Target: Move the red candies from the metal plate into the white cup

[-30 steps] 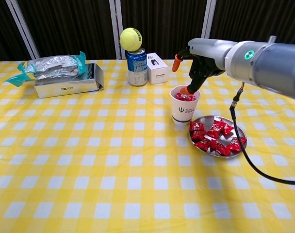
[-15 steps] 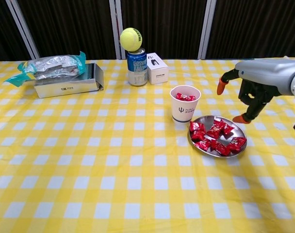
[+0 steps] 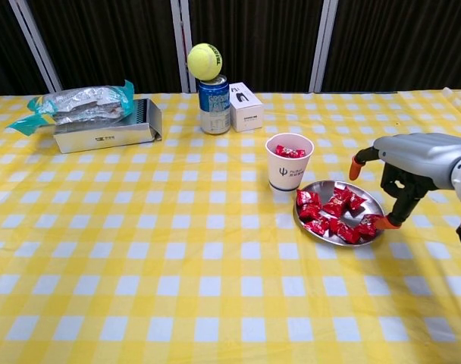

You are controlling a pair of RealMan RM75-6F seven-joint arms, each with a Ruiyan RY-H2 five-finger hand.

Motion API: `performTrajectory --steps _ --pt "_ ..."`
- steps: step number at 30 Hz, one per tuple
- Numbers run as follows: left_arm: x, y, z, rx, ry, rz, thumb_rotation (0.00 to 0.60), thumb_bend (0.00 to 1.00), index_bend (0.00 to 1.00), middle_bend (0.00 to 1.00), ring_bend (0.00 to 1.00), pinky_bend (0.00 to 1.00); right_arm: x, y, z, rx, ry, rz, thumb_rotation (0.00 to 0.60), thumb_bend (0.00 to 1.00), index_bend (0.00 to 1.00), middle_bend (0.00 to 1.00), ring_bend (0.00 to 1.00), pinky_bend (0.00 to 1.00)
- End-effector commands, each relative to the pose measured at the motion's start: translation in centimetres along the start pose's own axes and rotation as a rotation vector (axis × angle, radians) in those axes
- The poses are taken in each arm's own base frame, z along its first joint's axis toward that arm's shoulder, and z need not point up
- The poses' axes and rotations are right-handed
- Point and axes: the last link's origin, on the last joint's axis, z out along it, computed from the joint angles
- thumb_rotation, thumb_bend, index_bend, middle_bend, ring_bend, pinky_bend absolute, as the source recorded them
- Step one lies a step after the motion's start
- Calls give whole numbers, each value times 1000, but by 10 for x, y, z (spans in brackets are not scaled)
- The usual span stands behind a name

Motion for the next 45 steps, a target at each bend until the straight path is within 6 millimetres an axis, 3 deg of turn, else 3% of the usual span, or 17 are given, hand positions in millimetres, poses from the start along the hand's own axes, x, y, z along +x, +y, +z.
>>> performTrajectory --steps 1,22,32,42,45 --pt "0 0 0 1 -2 -3 600 48 0 0 0 0 -2 -3 6 0 6 22 600 235 288 877 908 1000" --pt "0 -1 1 8 -15 -3 600 48 0 0 0 0 -19 -10 29 -2 -17 57 600 235 275 877 908 1000" --pt "0 -2 2 11 -15 -3 600 48 0 0 0 0 -25 -10 32 -3 -25 64 600 235 380 877 908 1000" --pt "0 -2 1 12 -15 -3 600 48 0 0 0 0 -25 -10 32 2 -22 75 600 236 387 877 908 1000" --pt "0 -2 2 12 -15 -3 600 48 0 0 0 0 -26 -11 34 2 -23 77 600 236 429 877 908 1000"
